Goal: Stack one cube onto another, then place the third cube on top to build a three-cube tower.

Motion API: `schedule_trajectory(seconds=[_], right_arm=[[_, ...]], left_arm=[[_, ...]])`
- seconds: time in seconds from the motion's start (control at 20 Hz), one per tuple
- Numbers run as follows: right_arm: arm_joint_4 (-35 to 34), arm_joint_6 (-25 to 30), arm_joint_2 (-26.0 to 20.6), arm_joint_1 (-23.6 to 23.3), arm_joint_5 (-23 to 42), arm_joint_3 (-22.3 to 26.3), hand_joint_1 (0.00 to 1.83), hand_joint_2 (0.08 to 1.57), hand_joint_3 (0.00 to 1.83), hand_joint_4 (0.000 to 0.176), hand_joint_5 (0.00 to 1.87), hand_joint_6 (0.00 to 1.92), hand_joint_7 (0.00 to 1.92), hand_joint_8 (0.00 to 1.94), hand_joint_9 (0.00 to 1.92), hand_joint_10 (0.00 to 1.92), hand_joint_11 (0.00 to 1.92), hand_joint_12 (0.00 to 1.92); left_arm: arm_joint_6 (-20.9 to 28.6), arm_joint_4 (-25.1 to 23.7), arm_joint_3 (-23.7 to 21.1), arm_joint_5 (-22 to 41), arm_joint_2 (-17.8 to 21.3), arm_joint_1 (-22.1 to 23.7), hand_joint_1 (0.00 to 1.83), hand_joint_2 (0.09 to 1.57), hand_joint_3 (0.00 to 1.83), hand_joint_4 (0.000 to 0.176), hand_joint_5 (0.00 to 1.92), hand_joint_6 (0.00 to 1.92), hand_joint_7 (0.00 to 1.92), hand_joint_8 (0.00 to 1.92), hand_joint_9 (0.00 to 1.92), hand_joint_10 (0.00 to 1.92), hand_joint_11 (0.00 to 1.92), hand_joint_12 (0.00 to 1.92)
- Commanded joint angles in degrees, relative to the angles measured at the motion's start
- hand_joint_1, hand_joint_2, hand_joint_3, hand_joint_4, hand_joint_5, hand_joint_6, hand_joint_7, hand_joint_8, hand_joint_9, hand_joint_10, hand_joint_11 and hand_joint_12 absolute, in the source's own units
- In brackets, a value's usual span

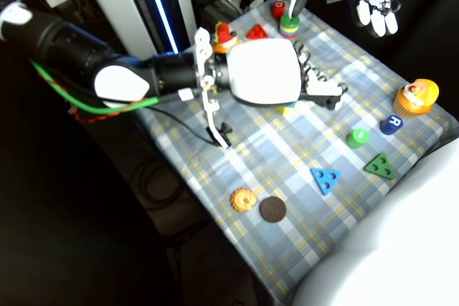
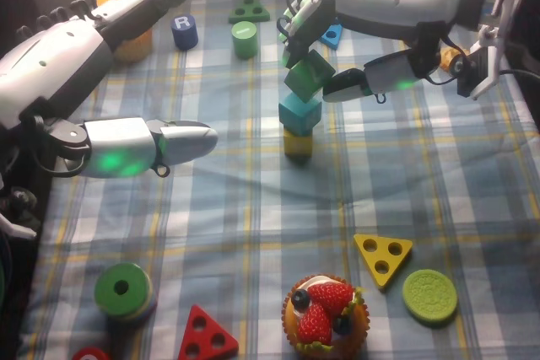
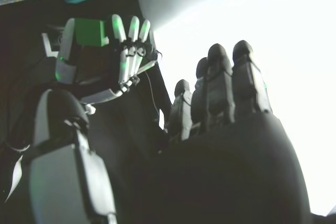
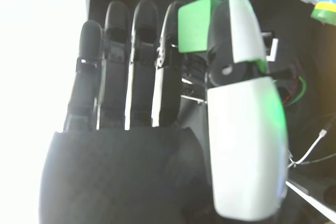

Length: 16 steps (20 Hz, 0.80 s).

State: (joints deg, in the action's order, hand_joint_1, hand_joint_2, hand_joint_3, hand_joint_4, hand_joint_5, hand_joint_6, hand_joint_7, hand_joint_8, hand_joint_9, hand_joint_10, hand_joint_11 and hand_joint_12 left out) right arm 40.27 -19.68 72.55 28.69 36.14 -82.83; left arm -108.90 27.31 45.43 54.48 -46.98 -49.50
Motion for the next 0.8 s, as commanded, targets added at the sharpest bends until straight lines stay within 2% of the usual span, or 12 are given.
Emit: schedule_trajectory(seconds=[0.0, 0.1, 0.15, 0.25, 0.35, 0.45, 0.5, 0.6, 0.7, 0.75], right_arm=[[-1.81, 0.13, 0.3, -1.22, 4.71, -0.02, 1.19, 1.05, 0.0, 0.0, 1.12, 0.73, 0.88, 0.0, 0.72, 0.0, 0.13, 1.03], [-1.79, 0.13, 0.52, -1.21, 4.51, -0.13, 1.18, 1.05, 0.0, 0.0, 1.12, 0.75, 0.81, 0.0, 0.63, 0.0, 0.03, 1.07], [-1.79, 0.13, 0.79, -1.2, 4.38, -0.29, 1.18, 1.06, 0.0, 0.0, 1.11, 0.76, 0.81, 0.0, 0.63, 0.0, 0.01, 1.15], [-1.78, 0.26, 1.12, -1.13, 4.27, -0.53, 1.18, 1.06, 0.0, 0.0, 1.1, 0.77, 0.87, 0.02, 0.74, 0.05, 0.08, 1.34], [-1.75, 0.46, 1.36, -1.02, 4.26, -0.68, 1.19, 1.06, 0.0, 0.0, 1.1, 0.78, 0.9, 0.03, 0.78, 0.06, 0.13, 1.38], [-1.48, 0.54, 1.48, -0.9, 4.26, -0.68, 1.18, 1.07, 0.0, 0.0, 1.08, 0.8, 0.91, 0.03, 0.77, 0.06, 0.14, 1.33], [-1.44, 0.59, 1.48, -0.79, 4.26, -0.68, 1.18, 1.07, 0.0, 0.0, 1.08, 0.8, 0.9, 0.03, 0.76, 0.05, 0.13, 1.32], [-1.41, 0.7, 1.48, -0.61, 4.19, -0.68, 1.18, 1.07, 0.0, 0.0, 1.07, 0.82, 0.88, 0.02, 0.7, 0.02, 0.06, 1.24], [-1.41, 0.87, 1.47, -0.57, 3.99, -0.68, 1.18, 1.07, 0.0, 0.0, 1.07, 0.82, 0.77, 0.0, 0.55, 0.0, 0.0, 1.07], [-1.41, 0.93, 1.47, -0.54, 3.95, -0.68, 1.18, 1.07, 0.0, 0.0, 1.06, 0.84, 0.77, 0.0, 0.57, 0.01, 0.0, 1.09]], left_arm=[[0.44, -1.85, 0.28, 6.34, 0.11, 0.79, 0.75, 0.92, 0.0, 0.176, 0.14, 0.0, 0.16, 0.01, 0.2, 0.01, 0.13, 0.08], [0.44, -1.87, 0.3, 6.34, 0.11, 0.79, 0.75, 0.93, 0.0, 0.176, 0.14, 0.0, 0.15, 0.0, 0.19, 0.01, 0.12, 0.08], [0.44, -1.85, 0.33, 6.24, 0.11, 0.79, 0.76, 0.93, 0.0, 0.176, 0.14, 0.0, 0.15, 0.0, 0.19, 0.0, 0.11, 0.08], [0.44, -1.84, 0.38, 6.13, 0.08, 0.78, 0.76, 0.93, 0.0, 0.176, 0.14, 0.0, 0.16, 0.01, 0.21, 0.01, 0.14, 0.11], [0.44, -1.84, 0.47, 6.11, 0.04, 0.8, 0.75, 0.93, 0.0, 0.176, 0.14, 0.0, 0.16, 0.0, 0.19, 0.0, 0.1, 0.1], [0.44, -1.83, 0.49, 6.11, 0.07, 0.8, 0.72, 0.92, 0.0, 0.176, 0.14, 0.0, 0.16, 0.0, 0.19, 0.0, 0.1, 0.11], [0.44, -1.83, 0.49, 6.11, 0.07, 0.8, 0.73, 0.91, 0.0, 0.176, 0.14, 0.0, 0.16, 0.0, 0.2, 0.0, 0.05, 0.28], [0.44, -1.83, 0.49, 6.11, 0.07, 0.8, 0.71, 0.89, 0.0, 0.176, 0.13, 0.0, 0.15, 0.0, 0.19, 0.0, 0.0, 0.41], [0.44, -1.84, 0.48, 6.11, 0.07, 0.8, 0.72, 0.88, 0.0, 0.176, 0.13, 0.0, 0.15, 0.0, 0.18, 0.0, 0.0, 0.43], [0.44, -1.84, 0.48, 6.11, 0.08, 0.8, 0.72, 0.87, 0.0, 0.176, 0.13, 0.0, 0.15, 0.0, 0.19, 0.0, 0.0, 0.43]])
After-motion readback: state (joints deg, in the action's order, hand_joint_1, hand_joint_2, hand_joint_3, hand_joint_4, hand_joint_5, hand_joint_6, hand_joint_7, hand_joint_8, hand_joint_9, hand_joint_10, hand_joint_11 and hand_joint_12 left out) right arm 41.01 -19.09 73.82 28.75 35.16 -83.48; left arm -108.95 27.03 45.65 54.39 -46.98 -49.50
